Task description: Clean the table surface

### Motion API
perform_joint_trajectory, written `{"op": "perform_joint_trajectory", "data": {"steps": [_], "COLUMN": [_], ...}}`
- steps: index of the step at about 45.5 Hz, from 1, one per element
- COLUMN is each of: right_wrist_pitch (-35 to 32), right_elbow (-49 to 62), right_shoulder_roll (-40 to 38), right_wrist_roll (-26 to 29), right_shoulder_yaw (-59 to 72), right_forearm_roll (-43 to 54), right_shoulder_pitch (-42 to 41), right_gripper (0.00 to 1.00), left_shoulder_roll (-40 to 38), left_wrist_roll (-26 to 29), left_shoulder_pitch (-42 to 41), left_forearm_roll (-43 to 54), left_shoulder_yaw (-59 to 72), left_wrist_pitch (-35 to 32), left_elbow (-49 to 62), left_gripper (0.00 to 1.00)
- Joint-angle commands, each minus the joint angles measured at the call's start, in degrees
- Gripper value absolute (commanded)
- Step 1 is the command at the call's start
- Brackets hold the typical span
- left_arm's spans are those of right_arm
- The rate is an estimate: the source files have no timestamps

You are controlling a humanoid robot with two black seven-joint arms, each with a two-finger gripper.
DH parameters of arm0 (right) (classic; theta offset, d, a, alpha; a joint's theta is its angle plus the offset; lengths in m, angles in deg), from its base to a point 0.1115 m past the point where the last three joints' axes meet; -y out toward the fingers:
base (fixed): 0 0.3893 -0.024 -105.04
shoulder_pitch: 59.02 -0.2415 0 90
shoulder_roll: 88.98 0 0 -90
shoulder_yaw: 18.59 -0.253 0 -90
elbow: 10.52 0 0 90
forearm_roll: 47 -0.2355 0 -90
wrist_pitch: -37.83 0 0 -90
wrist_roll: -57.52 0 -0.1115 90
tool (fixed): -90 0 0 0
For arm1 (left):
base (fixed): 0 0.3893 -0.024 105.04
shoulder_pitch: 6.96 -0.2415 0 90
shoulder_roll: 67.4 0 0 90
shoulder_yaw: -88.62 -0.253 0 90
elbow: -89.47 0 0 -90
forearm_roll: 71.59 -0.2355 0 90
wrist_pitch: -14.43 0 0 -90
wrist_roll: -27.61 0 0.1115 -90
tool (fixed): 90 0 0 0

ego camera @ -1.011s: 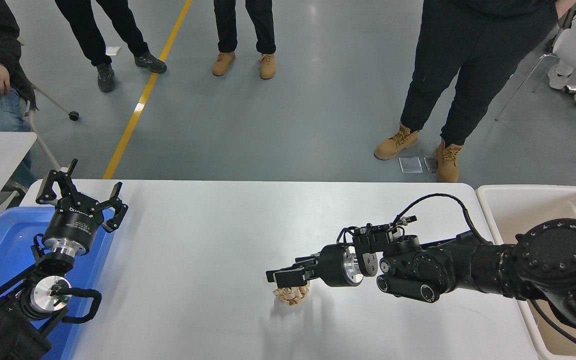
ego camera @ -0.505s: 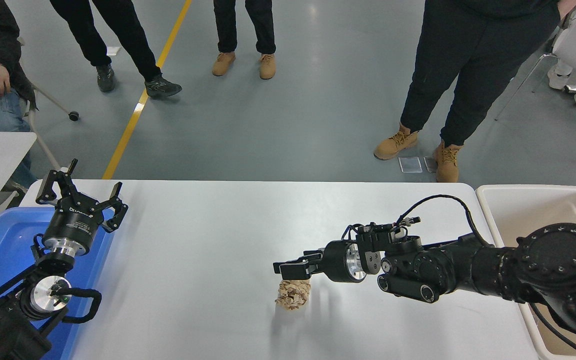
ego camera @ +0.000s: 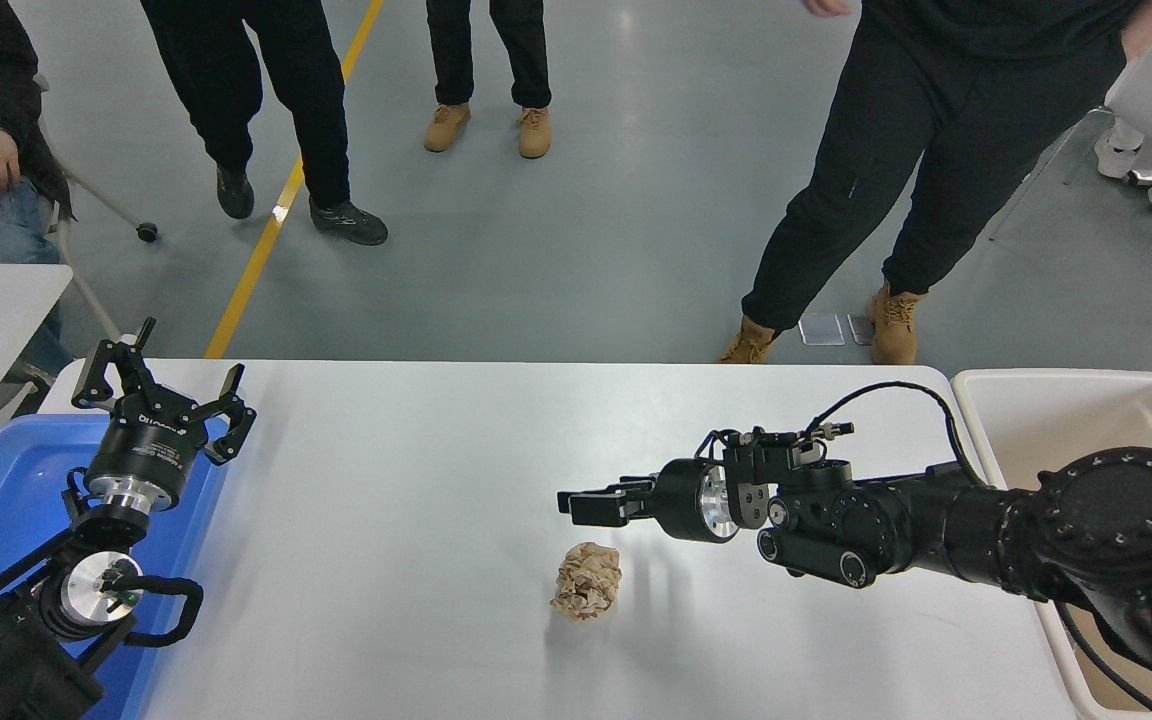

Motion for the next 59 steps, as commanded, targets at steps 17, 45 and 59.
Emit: {"op": "perform_joint_trajectory", "data": {"steps": [17,45,59], "right_wrist_pitch": [-4.1,-5.2,-5.2], "right_elbow": [0.6,0.6,0.3], "right_shoulder_roll": [0.0,0.0,0.0], "right_wrist_roll": [6.0,7.4,7.3], "right_shoulder_yaw": [-4.8,6.2,9.5], "right_forearm_roll": [-23.1,-10.4,-6.5], "right_shoulder_pitch": [2.7,2.0,-0.3], "right_gripper": [0.99,0.99,0.99], "left_shoulder_roll": [0.0,0.0,0.0], "left_wrist_roll": [0.0,0.0,0.0], "left_shoulder_pitch": [0.0,0.0,0.0], "left_forearm_roll": [0.0,0.0,0.0], "left_shoulder_yaw": [0.0,0.0,0.0], "left_wrist_pitch": [0.0,0.0,0.0], "left_elbow": [0.0,0.0,0.0], "left_gripper": [0.99,0.99,0.99]}}
